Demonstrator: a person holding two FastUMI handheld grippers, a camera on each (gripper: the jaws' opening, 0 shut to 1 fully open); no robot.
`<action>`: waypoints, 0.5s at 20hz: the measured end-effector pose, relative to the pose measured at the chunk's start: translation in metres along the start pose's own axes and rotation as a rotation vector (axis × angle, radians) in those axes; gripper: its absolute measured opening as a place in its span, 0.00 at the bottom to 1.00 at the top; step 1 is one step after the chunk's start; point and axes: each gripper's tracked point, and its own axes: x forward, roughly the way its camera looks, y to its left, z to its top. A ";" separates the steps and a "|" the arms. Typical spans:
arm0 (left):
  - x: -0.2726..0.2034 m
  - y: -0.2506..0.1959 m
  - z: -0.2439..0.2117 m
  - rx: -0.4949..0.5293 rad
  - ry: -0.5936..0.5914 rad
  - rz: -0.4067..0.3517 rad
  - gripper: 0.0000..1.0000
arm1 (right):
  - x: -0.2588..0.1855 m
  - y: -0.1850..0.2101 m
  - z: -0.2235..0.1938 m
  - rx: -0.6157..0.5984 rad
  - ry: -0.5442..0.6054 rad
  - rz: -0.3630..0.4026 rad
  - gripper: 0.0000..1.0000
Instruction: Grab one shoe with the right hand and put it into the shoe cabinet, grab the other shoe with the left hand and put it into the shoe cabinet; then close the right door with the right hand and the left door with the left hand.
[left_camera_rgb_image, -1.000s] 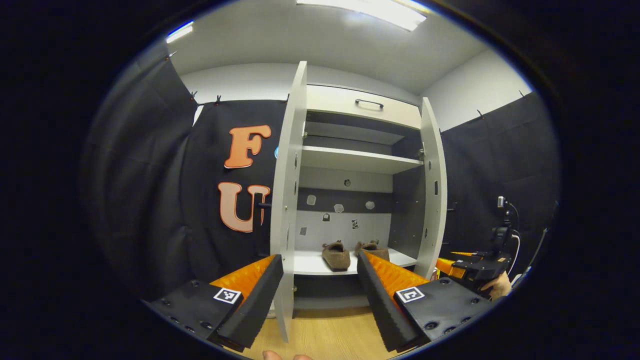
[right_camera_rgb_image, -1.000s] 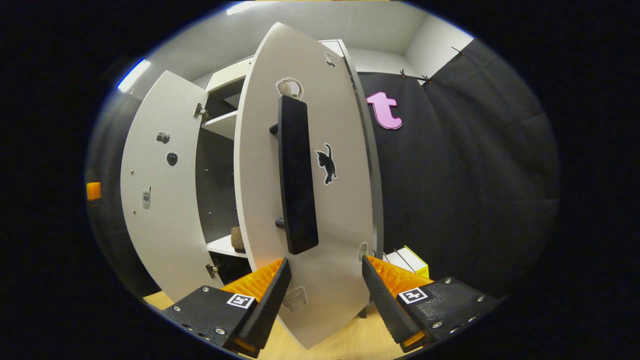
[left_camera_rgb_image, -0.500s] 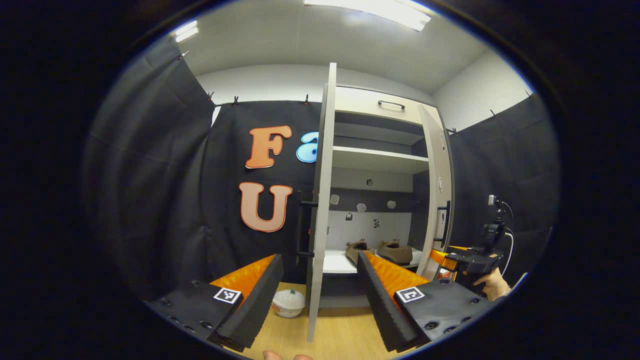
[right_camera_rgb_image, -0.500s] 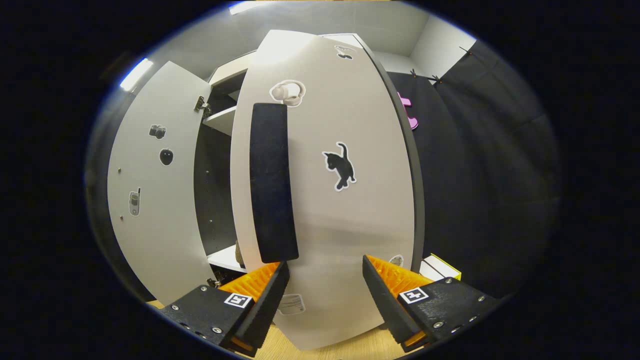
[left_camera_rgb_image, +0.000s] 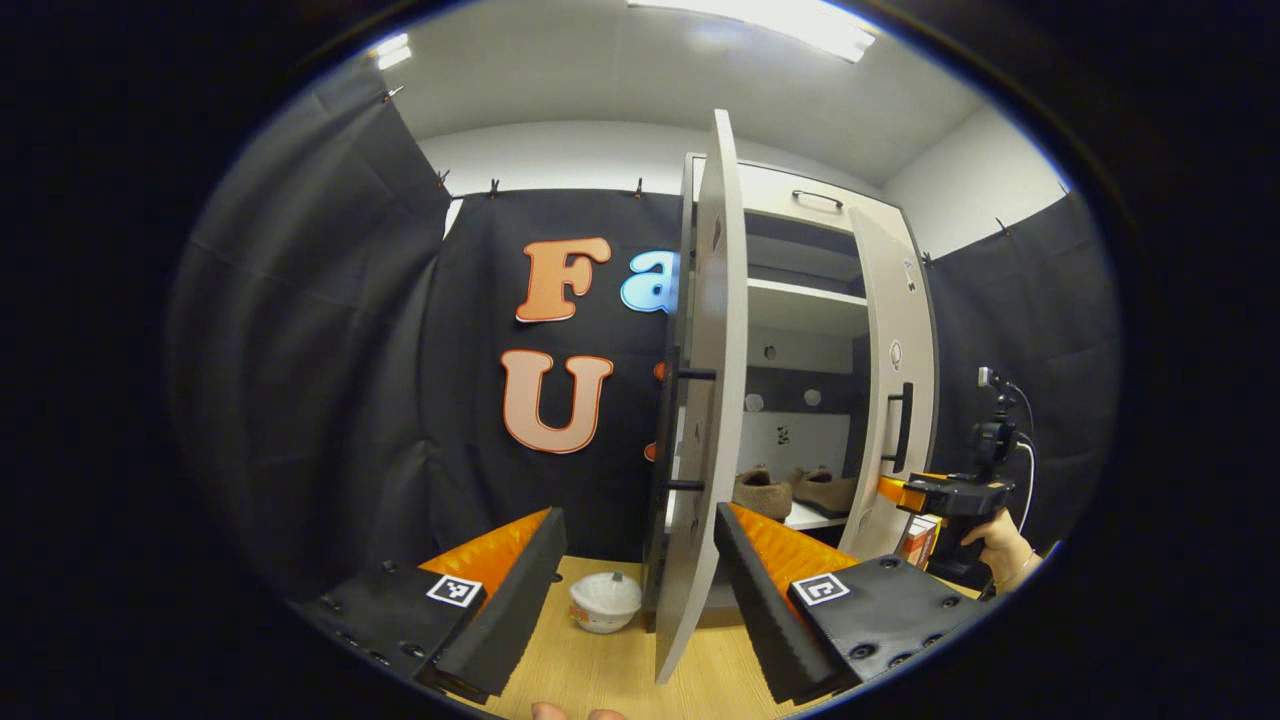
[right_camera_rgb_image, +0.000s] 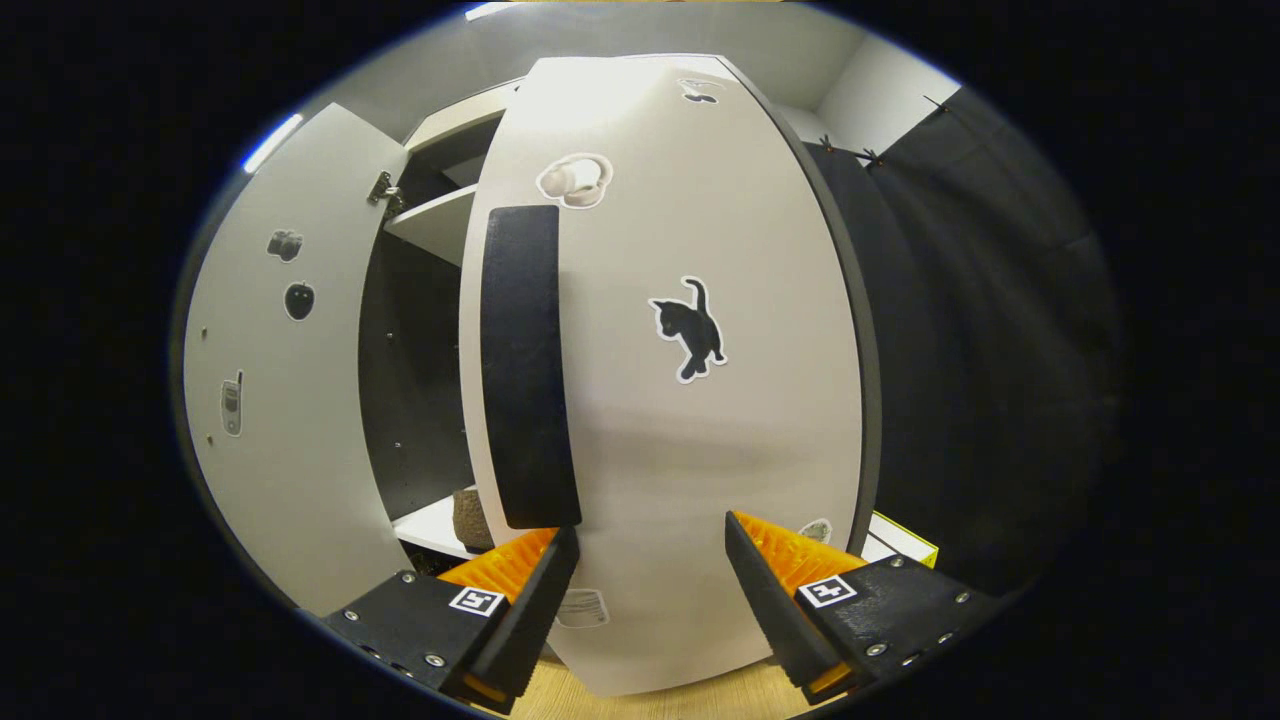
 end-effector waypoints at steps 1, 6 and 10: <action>0.003 0.005 -0.006 0.000 0.006 -0.002 0.97 | 0.004 0.001 0.000 0.004 0.008 -0.006 0.91; 0.044 0.020 -0.032 0.039 0.029 0.003 0.97 | 0.023 0.007 -0.002 0.002 0.007 -0.024 0.91; 0.067 0.020 -0.051 0.043 0.064 -0.009 0.97 | 0.033 0.011 -0.003 -0.002 0.011 -0.032 0.91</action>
